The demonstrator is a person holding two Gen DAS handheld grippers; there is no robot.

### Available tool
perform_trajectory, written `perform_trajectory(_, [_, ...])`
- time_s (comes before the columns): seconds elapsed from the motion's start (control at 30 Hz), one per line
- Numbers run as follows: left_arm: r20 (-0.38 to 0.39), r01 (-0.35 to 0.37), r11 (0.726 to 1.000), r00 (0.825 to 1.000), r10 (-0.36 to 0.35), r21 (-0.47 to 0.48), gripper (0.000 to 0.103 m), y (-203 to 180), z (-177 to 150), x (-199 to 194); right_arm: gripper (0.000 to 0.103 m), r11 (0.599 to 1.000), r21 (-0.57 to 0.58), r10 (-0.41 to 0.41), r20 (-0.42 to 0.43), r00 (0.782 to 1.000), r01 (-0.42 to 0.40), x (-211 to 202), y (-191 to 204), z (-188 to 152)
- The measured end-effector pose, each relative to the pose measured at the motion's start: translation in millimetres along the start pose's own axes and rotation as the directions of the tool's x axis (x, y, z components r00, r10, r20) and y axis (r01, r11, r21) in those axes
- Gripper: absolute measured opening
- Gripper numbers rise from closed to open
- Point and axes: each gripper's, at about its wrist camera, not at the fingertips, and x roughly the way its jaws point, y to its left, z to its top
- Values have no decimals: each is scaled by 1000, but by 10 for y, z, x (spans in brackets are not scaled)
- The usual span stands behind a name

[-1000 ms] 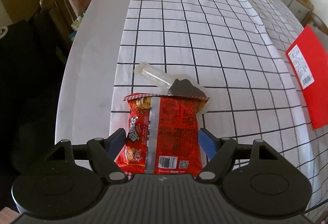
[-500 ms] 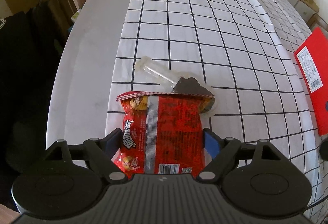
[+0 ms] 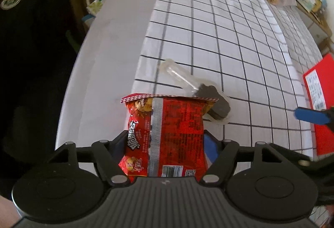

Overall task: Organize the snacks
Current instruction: 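Grasp the red chips bag with the left gripper while the right gripper grasps the clear plastic item, then carry the red chips bag with the left gripper while the right gripper carries the clear item over the box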

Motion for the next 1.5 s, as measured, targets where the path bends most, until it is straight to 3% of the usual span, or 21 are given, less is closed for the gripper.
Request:
perform_trajectory(0.4, [25, 12, 995, 1000, -10, -103, 73, 352, -57, -230, 75, 990, -140, 2, -8, 1000, -3, 524, 352, 282])
perform_trajectory(0.63, [37, 17, 991, 999, -12, -134, 73, 445, -58, -262, 50, 981, -193, 9, 24, 1000, -4, 594, 452, 336])
perform_trajectory(0.7, [34, 17, 990, 999, -12, -138, 73, 464, -77, -260, 47, 982, -191, 9, 28, 1000, -4, 582, 451, 336])
perform_trajectory(0.73, [33, 17, 990, 999, -12, -140, 73, 471, -80, -256, 39, 982, -191, 8, 36, 999, -1, 581, 464, 345])
perform_trajectory(1.1, [38, 30, 993, 999, -26, -115, 73, 415, -79, -269, 40, 990, -142, -13, 57, 998, 21, 345, 403, 230])
perform_trajectory(1.5, [62, 73, 997, 995, -72, -17, 73, -29, -60, -511, 40, 999, 2, -54, 94, 994, 54, -407, 118, -2])
